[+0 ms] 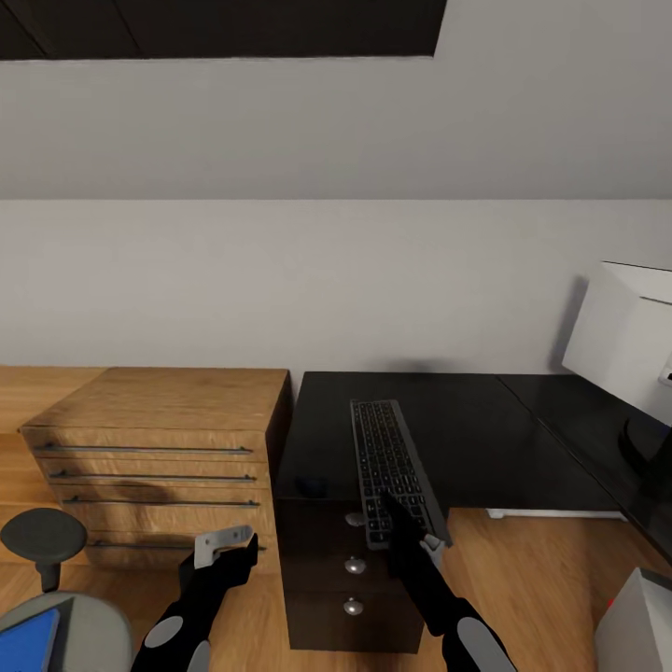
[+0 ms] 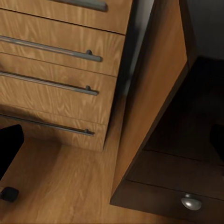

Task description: In the bedroom, organize the workspace by keeping the computer under the desk, ensuring the monitor is on the desk, placing the keyboard on the desk next to the monitor, placing the mouse on the desk next to the keyboard, moving the folder from the swivel chair onto the desk next to the mouse, stacking the notebook on top of the folder with the pen on top of the notebook, and positioning the swivel chair next to the desk.

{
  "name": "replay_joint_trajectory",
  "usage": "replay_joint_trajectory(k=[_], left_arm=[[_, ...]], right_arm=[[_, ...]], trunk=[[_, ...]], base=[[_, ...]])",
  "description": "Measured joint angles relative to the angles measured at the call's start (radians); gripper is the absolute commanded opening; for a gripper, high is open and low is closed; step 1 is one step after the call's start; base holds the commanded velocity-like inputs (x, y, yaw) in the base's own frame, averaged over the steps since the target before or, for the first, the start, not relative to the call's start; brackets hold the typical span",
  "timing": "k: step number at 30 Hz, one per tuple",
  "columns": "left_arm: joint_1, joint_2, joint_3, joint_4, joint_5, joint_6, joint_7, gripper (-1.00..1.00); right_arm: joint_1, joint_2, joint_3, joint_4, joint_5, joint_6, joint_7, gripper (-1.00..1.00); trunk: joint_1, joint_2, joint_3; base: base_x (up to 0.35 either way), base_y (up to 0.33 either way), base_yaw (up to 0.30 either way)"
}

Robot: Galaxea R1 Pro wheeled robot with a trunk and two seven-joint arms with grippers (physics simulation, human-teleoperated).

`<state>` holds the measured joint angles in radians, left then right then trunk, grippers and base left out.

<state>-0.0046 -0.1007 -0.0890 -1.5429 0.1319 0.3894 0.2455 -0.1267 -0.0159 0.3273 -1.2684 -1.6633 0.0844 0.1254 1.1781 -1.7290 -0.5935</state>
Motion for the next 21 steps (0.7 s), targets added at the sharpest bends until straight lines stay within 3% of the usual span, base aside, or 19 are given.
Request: replay_joint_trajectory(k=[5, 16, 21], left_arm=[[0.0, 0.001, 0.0, 0.011, -0.001, -0.001, -0.002, 1.0], [0.0, 0.001, 0.0, 0.015, -0.001, 0.0, -0.003, 1.0], [0.0, 0.001, 0.0, 0.016, -0.001, 0.0, -0.003, 1.0]], right_arm=[[0.0, 0.0, -0.001, 0.001, 0.001, -0.001, 0.0, 1.0], [0.0, 0.0, -0.003, 0.002, 0.002, -0.003, 0.0, 1.0], [0.0, -0.001, -0.008, 0.0, 0.0, -0.002, 0.0, 1.0]], trunk=[[0.0, 0.0, 0.0], [0.001, 0.0, 0.0], [0.001, 0.0, 0.0]], base=[[-0.146, 0.0, 0.0], [-0.322, -0.005, 0.0], [-0.314, -0.135, 0.0]])
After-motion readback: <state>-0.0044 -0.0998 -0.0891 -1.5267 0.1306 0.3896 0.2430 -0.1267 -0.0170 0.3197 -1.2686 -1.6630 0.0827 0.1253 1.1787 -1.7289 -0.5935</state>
